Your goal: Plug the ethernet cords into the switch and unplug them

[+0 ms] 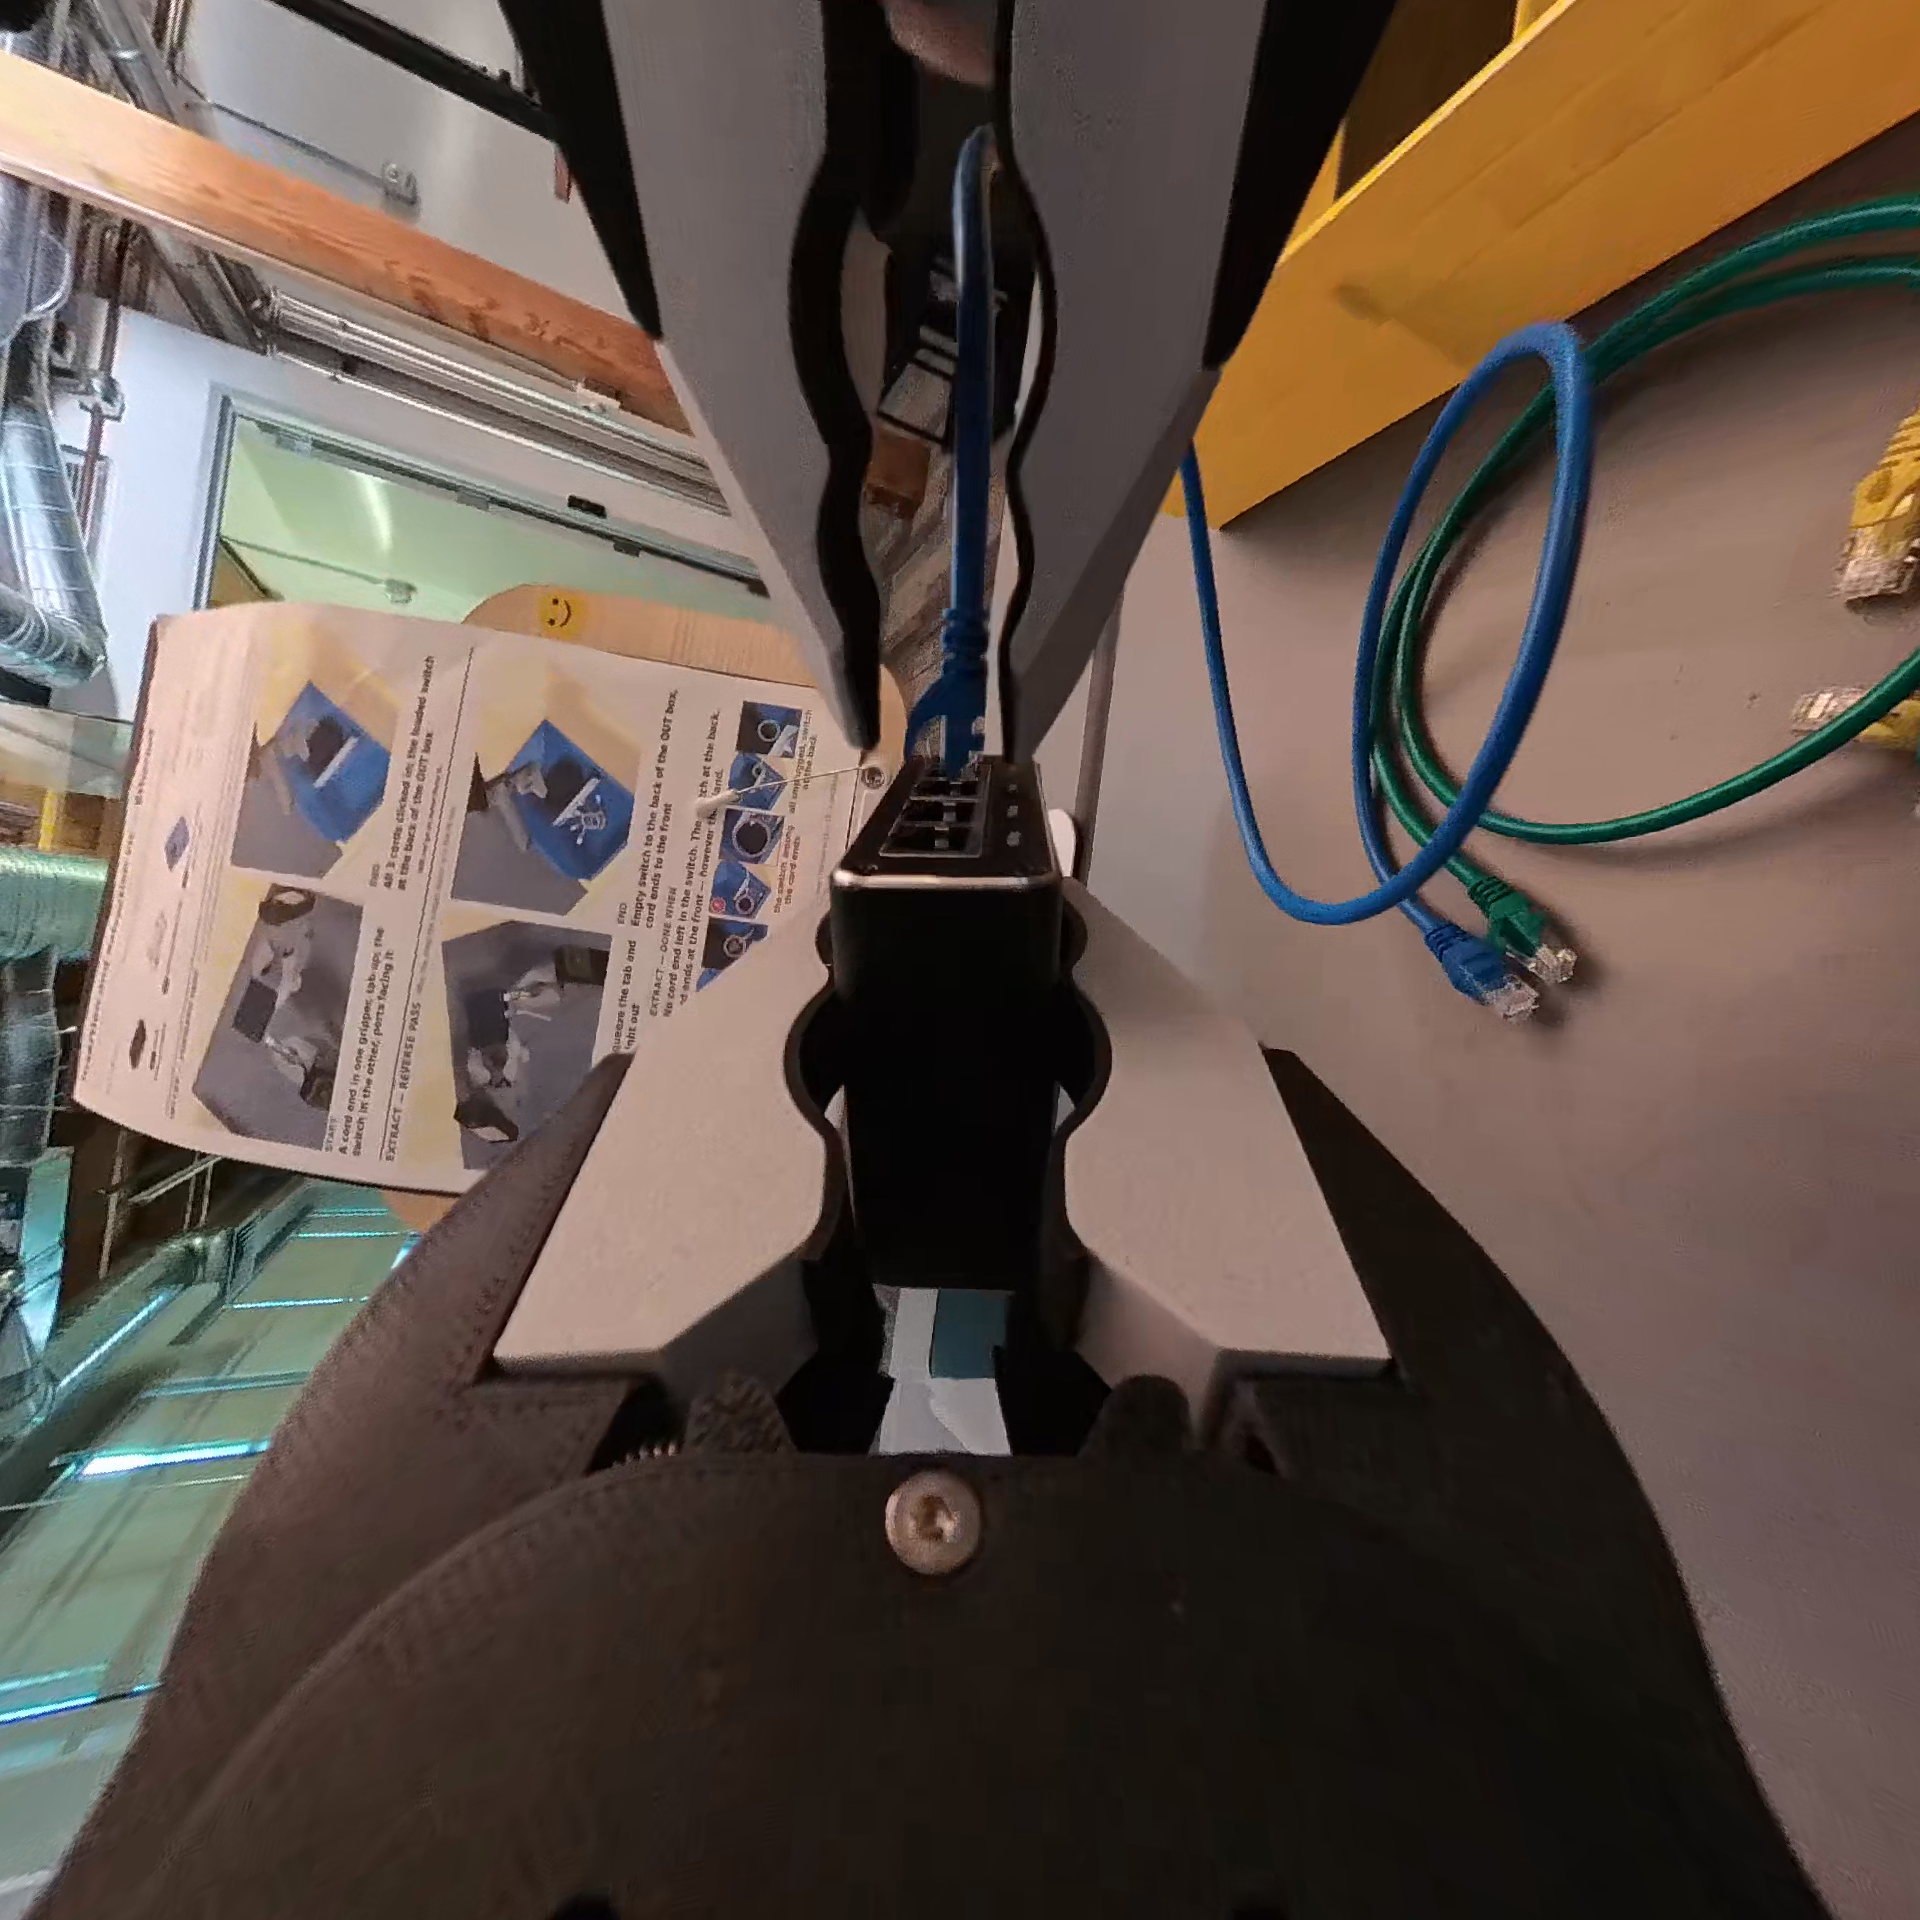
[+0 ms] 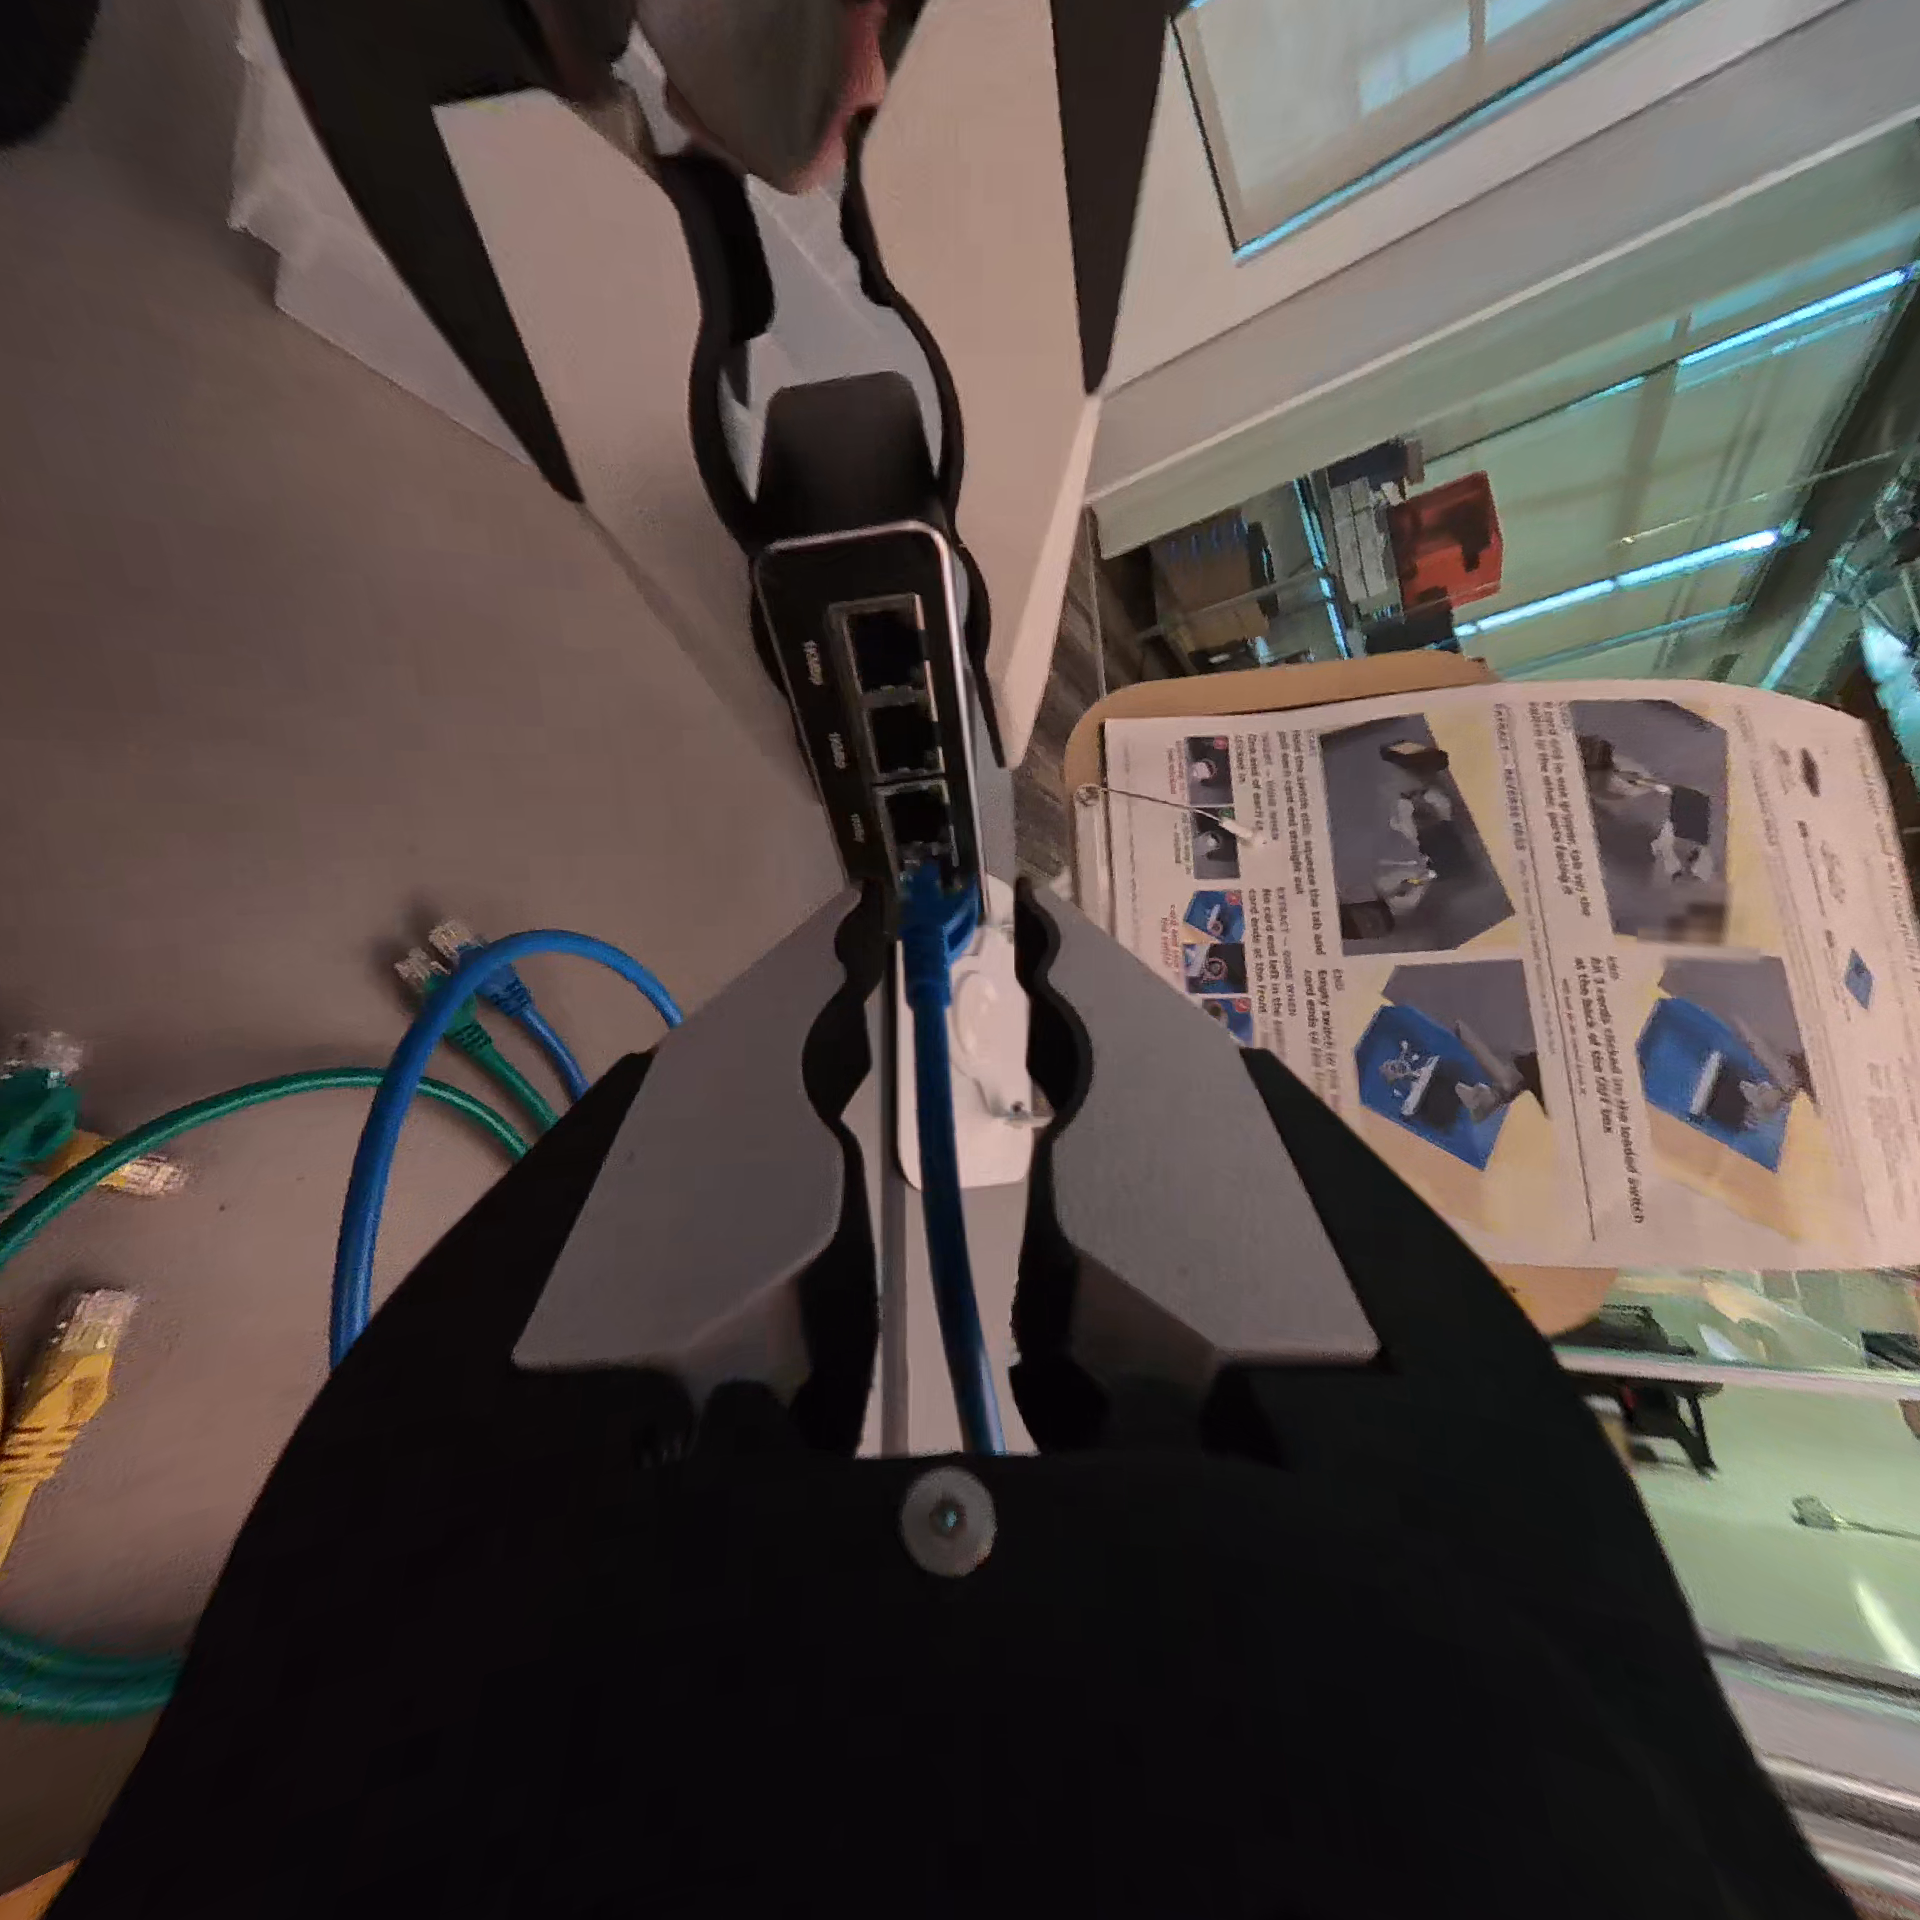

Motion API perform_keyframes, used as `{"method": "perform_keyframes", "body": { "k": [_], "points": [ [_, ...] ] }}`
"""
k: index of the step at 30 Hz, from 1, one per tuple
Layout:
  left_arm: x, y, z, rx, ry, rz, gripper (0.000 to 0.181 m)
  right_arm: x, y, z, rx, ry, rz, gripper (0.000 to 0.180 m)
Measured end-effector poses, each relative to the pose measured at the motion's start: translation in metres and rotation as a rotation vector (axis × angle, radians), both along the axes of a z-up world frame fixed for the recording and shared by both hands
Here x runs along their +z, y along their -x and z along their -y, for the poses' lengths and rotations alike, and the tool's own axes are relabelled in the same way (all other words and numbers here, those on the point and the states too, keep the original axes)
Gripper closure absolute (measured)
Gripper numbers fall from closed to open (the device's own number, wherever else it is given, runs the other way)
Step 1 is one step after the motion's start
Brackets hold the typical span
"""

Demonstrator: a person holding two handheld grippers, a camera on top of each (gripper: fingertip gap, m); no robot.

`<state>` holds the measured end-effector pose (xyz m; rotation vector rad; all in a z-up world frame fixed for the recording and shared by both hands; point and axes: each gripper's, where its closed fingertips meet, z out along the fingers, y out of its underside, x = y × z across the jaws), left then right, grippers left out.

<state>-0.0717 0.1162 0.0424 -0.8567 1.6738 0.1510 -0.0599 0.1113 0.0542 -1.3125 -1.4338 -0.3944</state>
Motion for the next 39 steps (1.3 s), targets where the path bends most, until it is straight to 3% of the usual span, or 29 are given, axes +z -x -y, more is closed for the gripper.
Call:
{"method": "perform_keyframes", "body": {
  "k": [4,14,30,39],
  "points": [
    [0.001,-0.003,0.005,-0.001,-0.013,-0.002,0.147,-0.002,-0.002,0.002,0.025,0.003,0.009,0.164],
    [0.006,0.001,0.010,-0.008,0.035,-0.015,0.147,0.002,0.003,0.010,0.032,-0.042,0.036,0.167],
    [-0.038,-0.011,0.007,-0.015,0.113,-0.166,0.144,-0.049,-0.011,0.017,0.006,0.285,0.065,0.166],
    [-0.043,-0.015,0.008,-0.047,0.164,-0.141,0.145,-0.050,-0.018,0.024,-0.022,0.286,0.112,0.166]
  ]
}}
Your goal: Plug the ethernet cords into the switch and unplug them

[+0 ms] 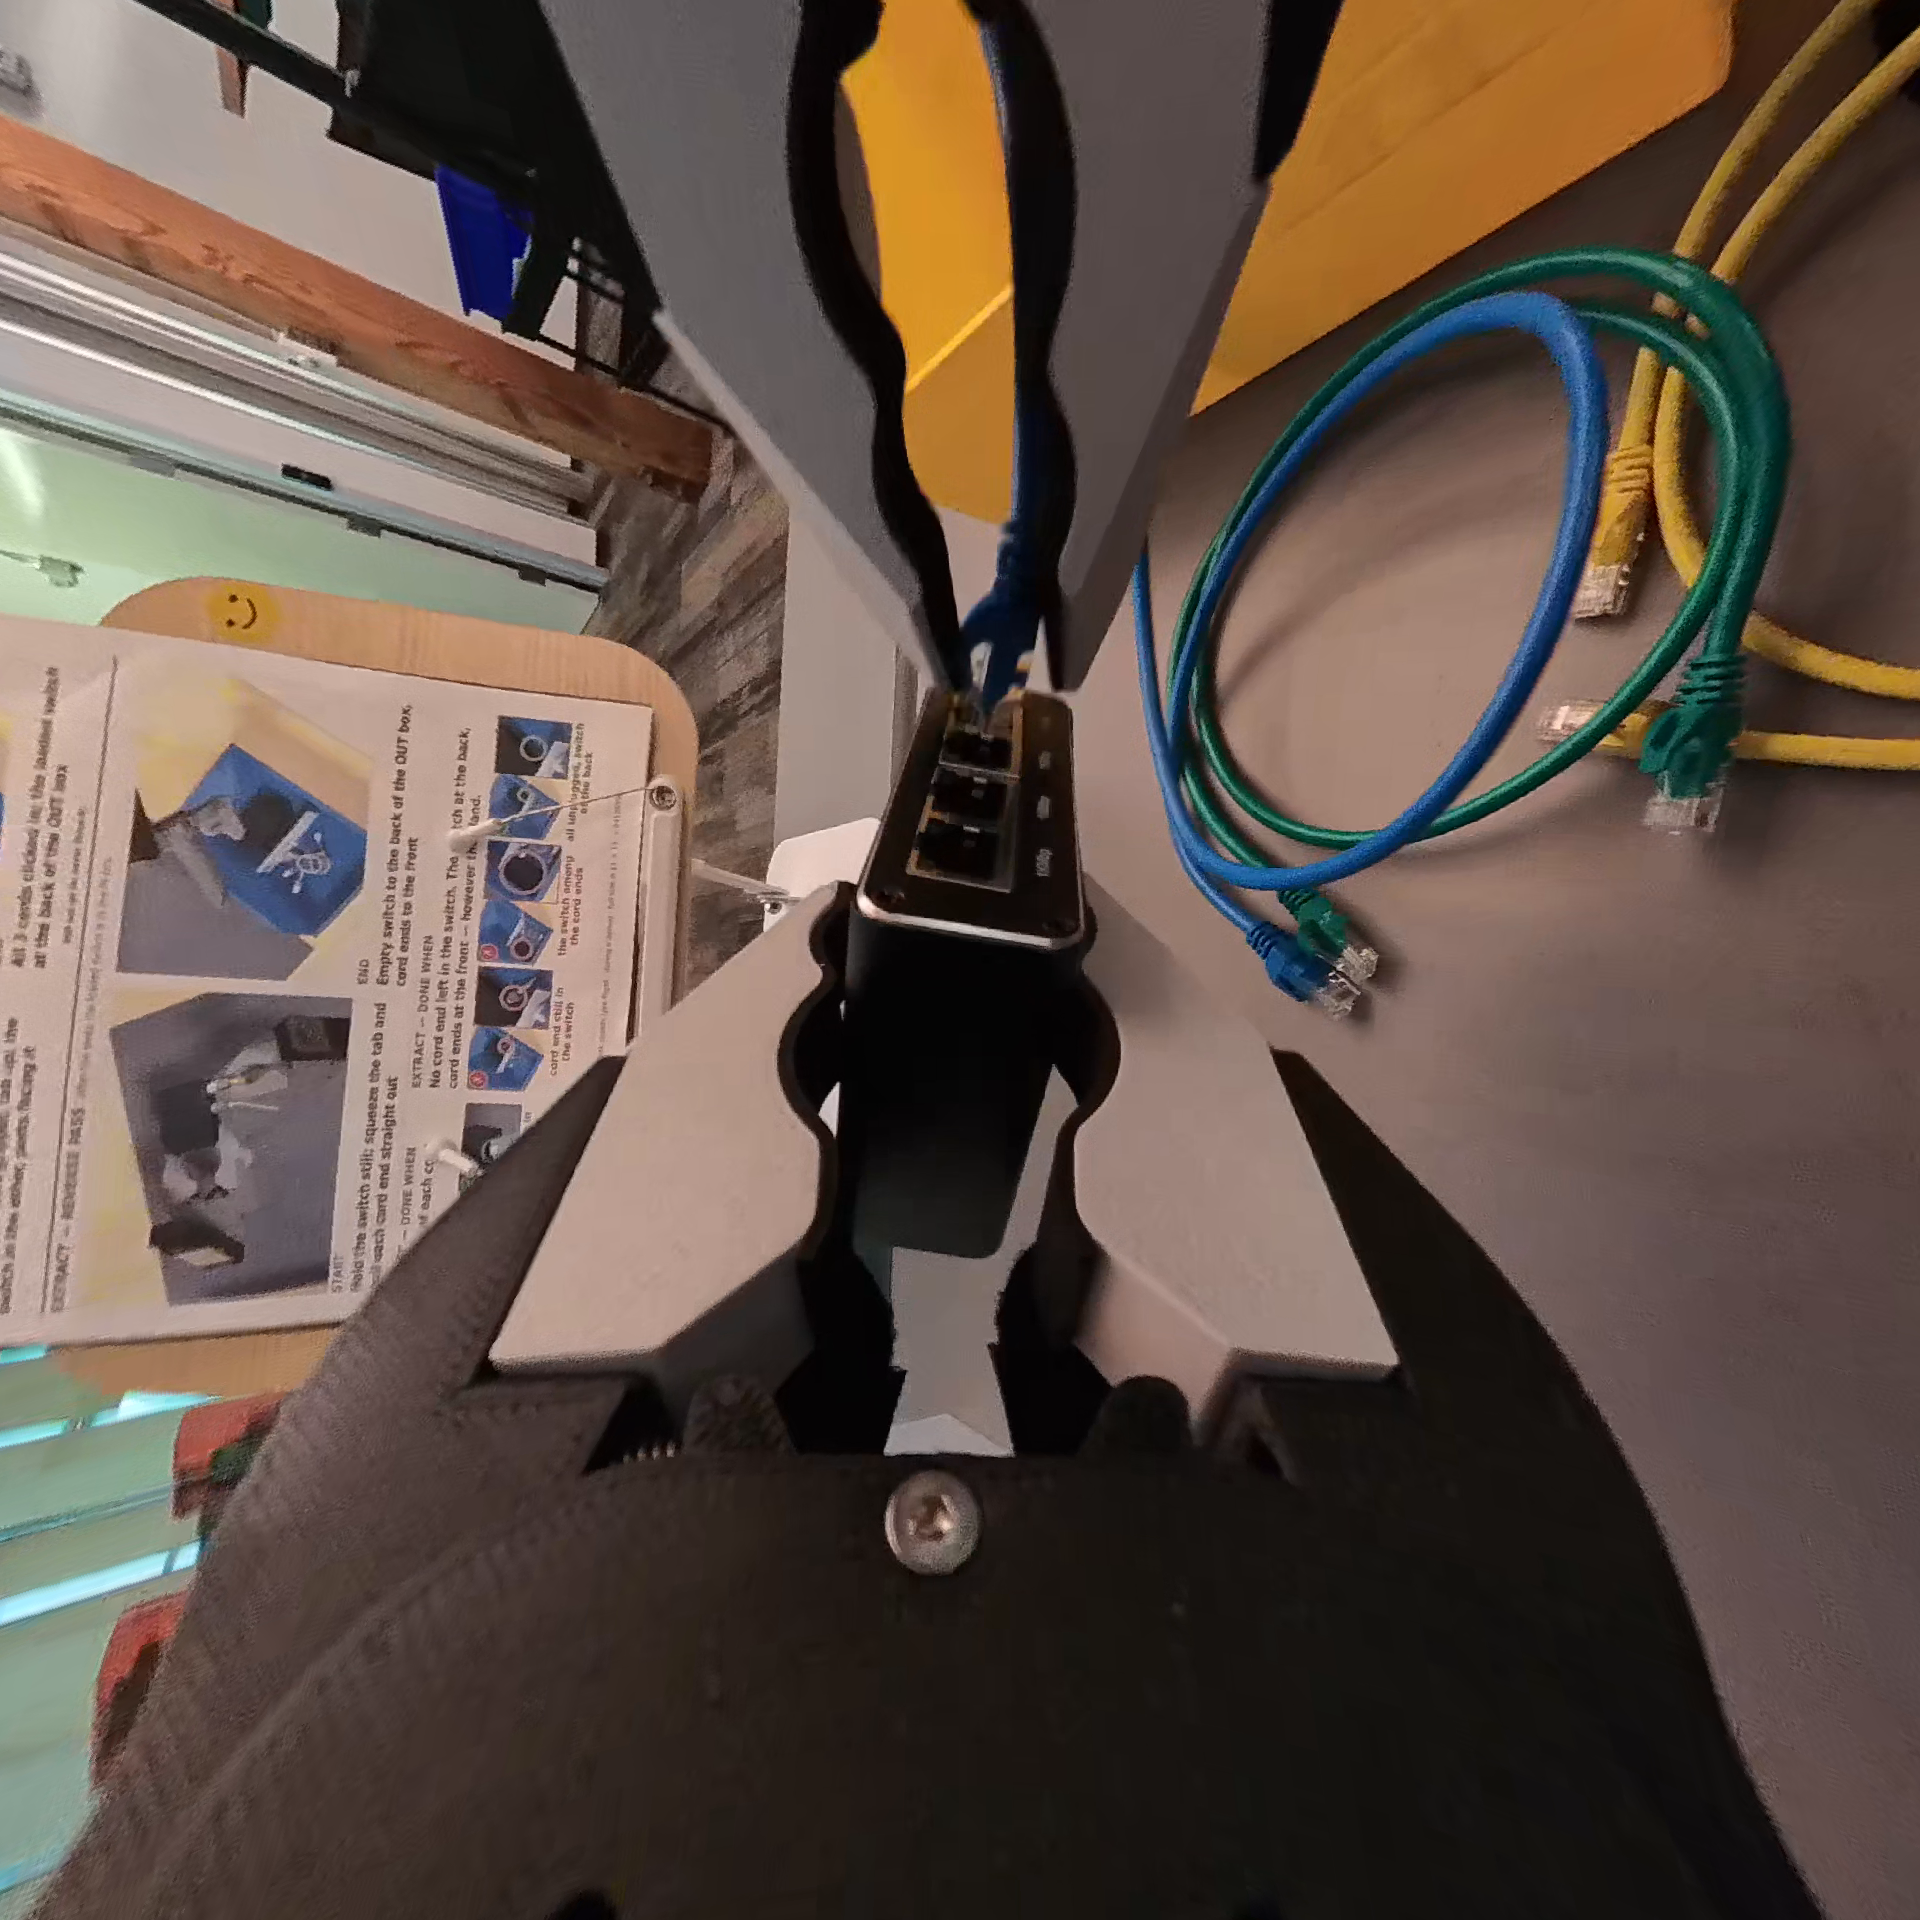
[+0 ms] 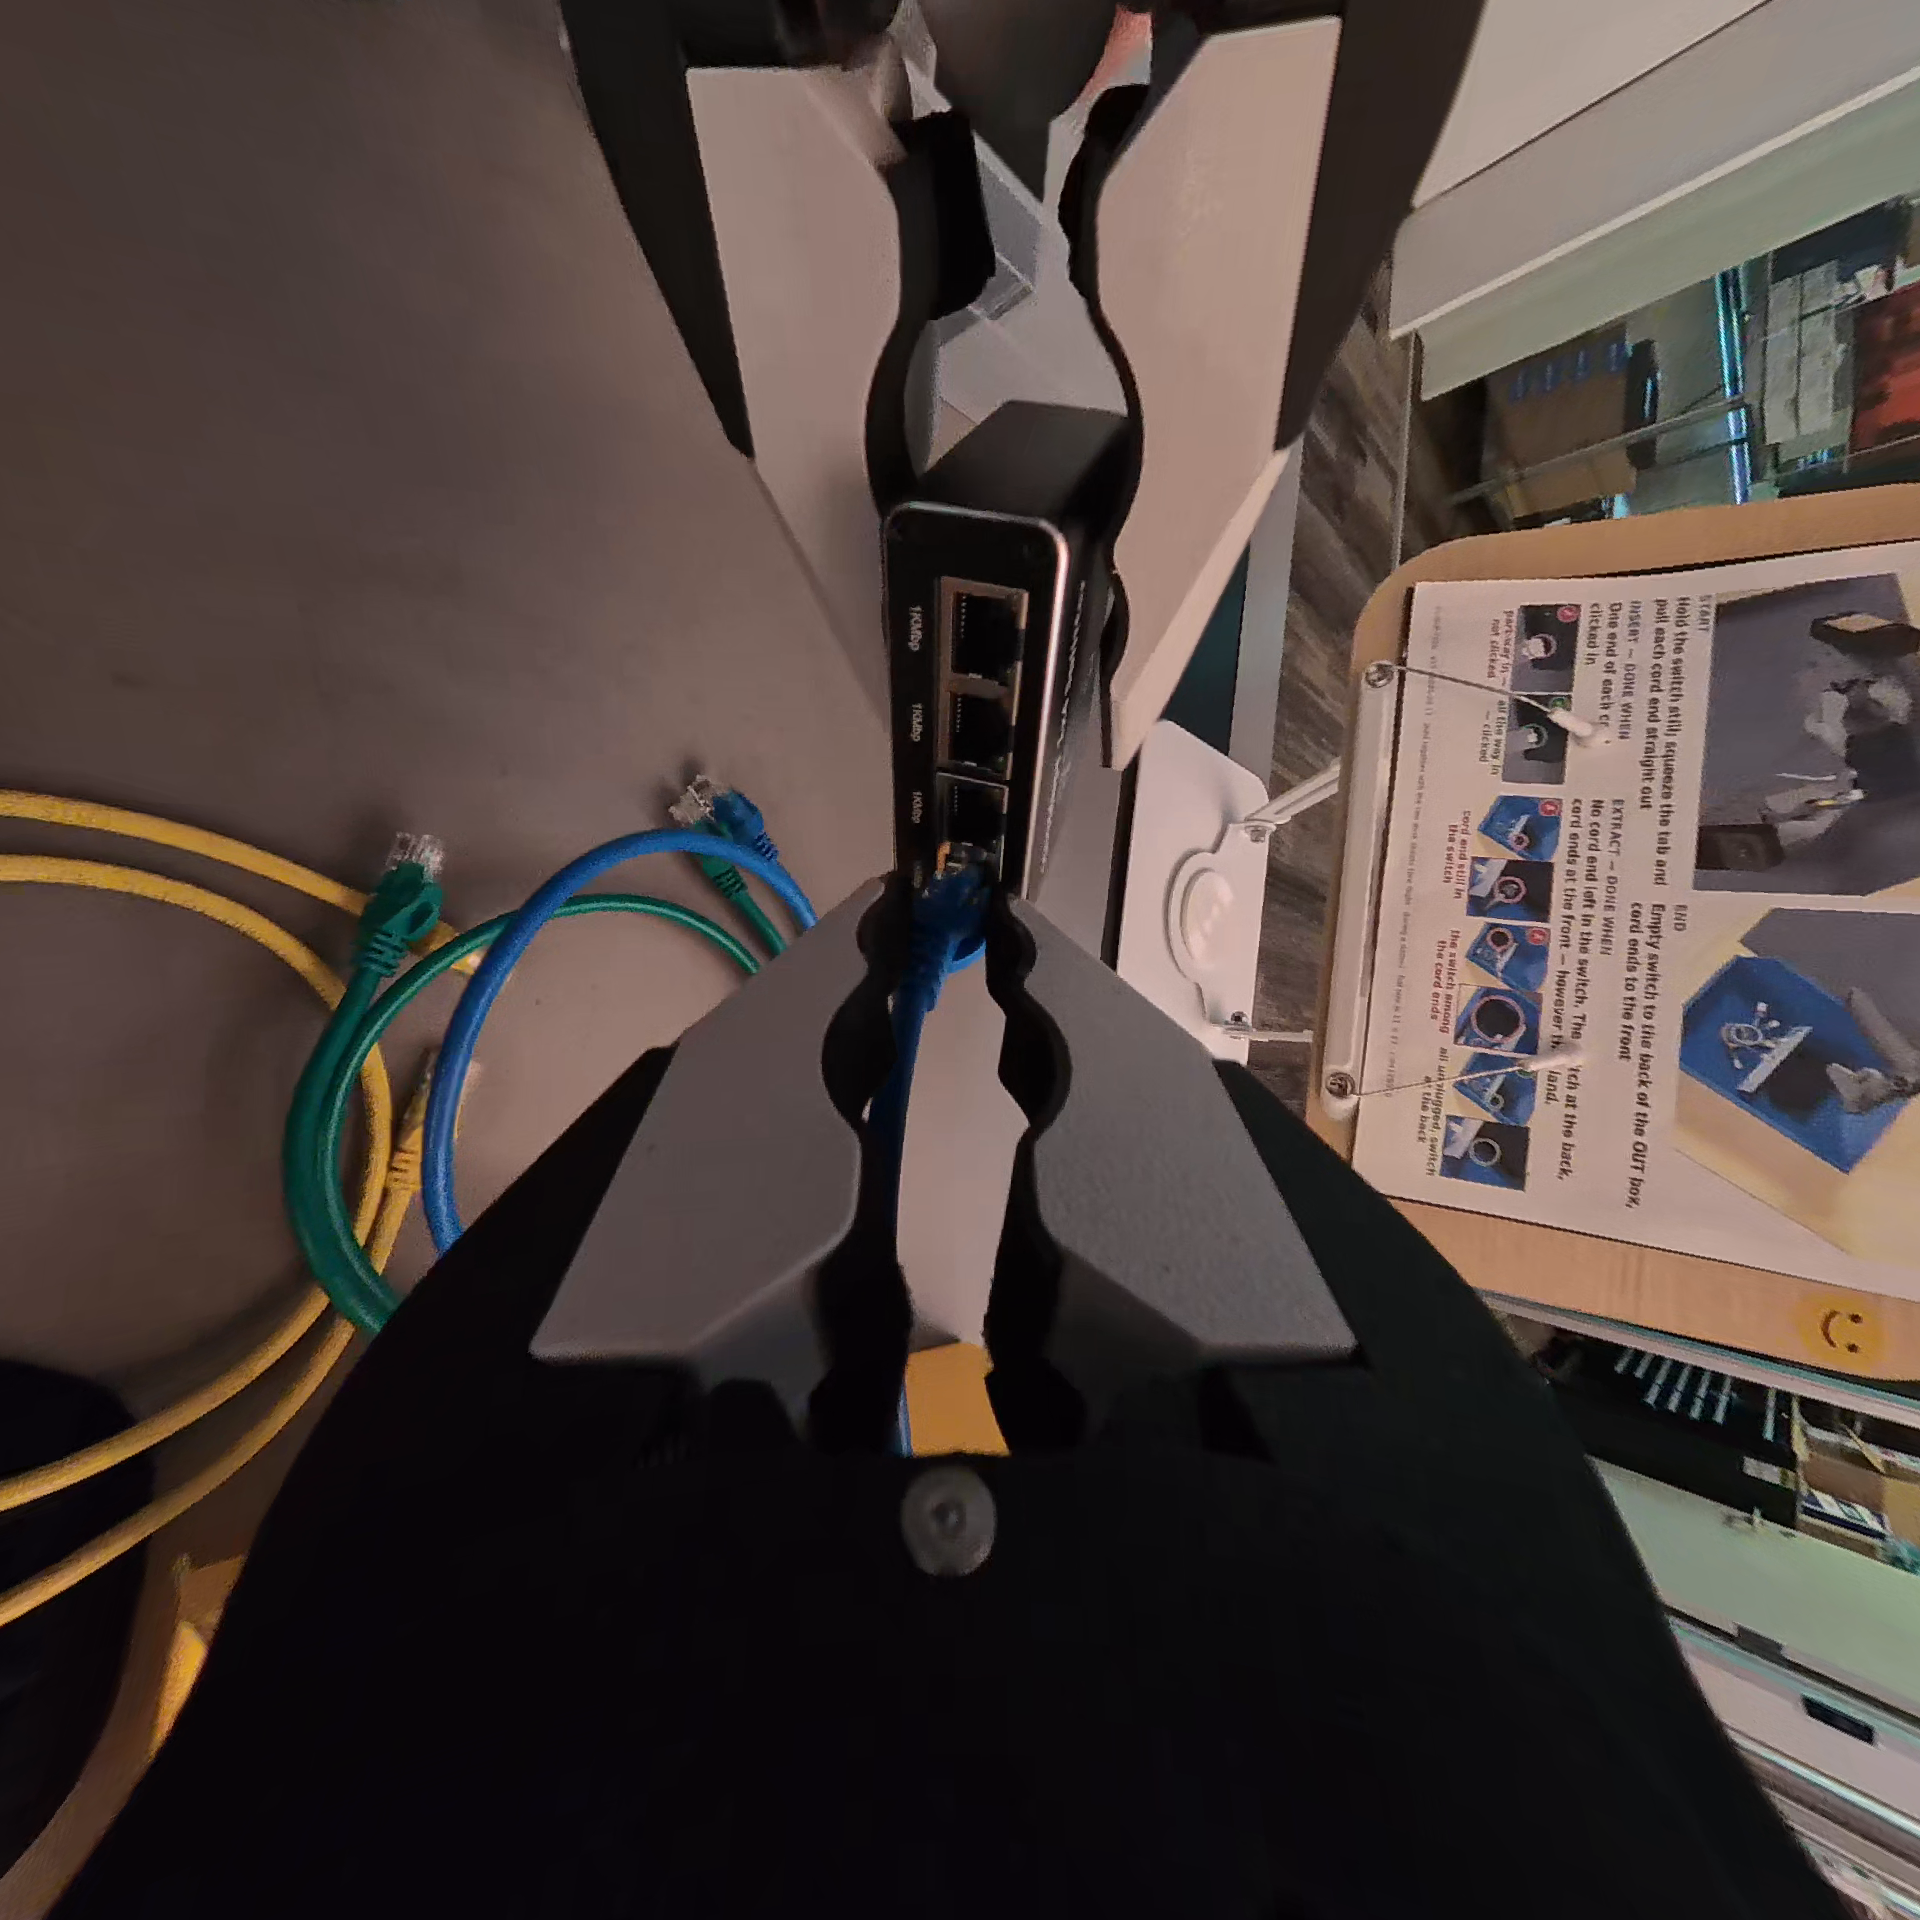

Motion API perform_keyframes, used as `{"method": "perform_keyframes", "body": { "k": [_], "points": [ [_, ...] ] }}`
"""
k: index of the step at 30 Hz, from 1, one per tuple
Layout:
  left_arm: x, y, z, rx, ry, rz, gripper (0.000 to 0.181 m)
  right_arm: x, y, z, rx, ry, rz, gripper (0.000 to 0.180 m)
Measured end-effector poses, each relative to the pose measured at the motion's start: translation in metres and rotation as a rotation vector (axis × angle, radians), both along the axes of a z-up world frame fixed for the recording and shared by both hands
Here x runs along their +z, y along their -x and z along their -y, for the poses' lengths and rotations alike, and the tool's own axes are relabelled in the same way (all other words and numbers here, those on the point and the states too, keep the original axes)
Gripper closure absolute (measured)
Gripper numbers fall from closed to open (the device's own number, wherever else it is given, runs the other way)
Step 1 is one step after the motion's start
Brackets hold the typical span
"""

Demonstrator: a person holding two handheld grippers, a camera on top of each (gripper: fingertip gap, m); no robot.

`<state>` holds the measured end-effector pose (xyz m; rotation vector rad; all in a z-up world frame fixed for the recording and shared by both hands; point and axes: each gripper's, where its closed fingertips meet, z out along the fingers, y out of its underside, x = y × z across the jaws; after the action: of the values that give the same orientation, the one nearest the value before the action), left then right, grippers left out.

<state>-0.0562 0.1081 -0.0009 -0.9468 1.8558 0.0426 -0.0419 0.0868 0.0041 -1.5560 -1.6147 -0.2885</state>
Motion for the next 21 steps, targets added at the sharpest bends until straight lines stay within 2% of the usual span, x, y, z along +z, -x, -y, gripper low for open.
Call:
{"method": "perform_keyframes", "body": {
  "k": [1,2,3,4,5,6,9,13,15,18,21],
  "points": [
    [0.006,0.005,-0.017,0.097,-0.055,0.019,0.147,-0.001,-0.001,0.005,0.006,0.021,0.015,0.165],
    [0.021,0.023,-0.054,0.282,-0.220,0.043,0.146,-0.013,0.023,0.050,0.203,0.268,-0.045,0.167],
    [0.035,0.046,-0.080,0.396,-0.350,0.045,0.147,-0.006,0.032,0.056,0.202,0.300,-0.070,0.167],
    [0.042,0.059,-0.085,0.398,-0.334,0.073,0.147,0.000,0.028,0.041,0.138,0.202,-0.045,0.166],
    [0.049,0.059,-0.073,0.341,-0.225,0.140,0.146,0.011,0.023,0.025,0.108,0.071,-0.060,0.166],
    [0.060,0.053,-0.056,0.266,-0.113,0.220,0.146,0.017,0.019,0.018,0.087,0.030,-0.072,0.166],
    [0.084,0.048,-0.033,0.159,0.010,0.363,0.146,0.006,0.006,0.012,0.032,0.094,-0.053,0.166],
    [0.095,0.057,-0.033,0.138,-0.094,0.404,0.148,-0.036,0.020,0.026,0.111,0.355,-0.050,0.160],
    [0.096,0.058,-0.032,0.128,-0.105,0.411,0.148,-0.038,0.033,0.034,0.168,0.404,-0.079,0.153],
    [0.091,0.050,-0.021,0.084,0.032,0.400,0.148,0.002,0.044,0.034,0.229,0.257,-0.212,0.140],
    [0.090,0.039,0.007,-0.052,0.171,0.408,0.148,0.078,0.034,0.015,0.175,-0.073,-0.457,0.140]
  ]
}}
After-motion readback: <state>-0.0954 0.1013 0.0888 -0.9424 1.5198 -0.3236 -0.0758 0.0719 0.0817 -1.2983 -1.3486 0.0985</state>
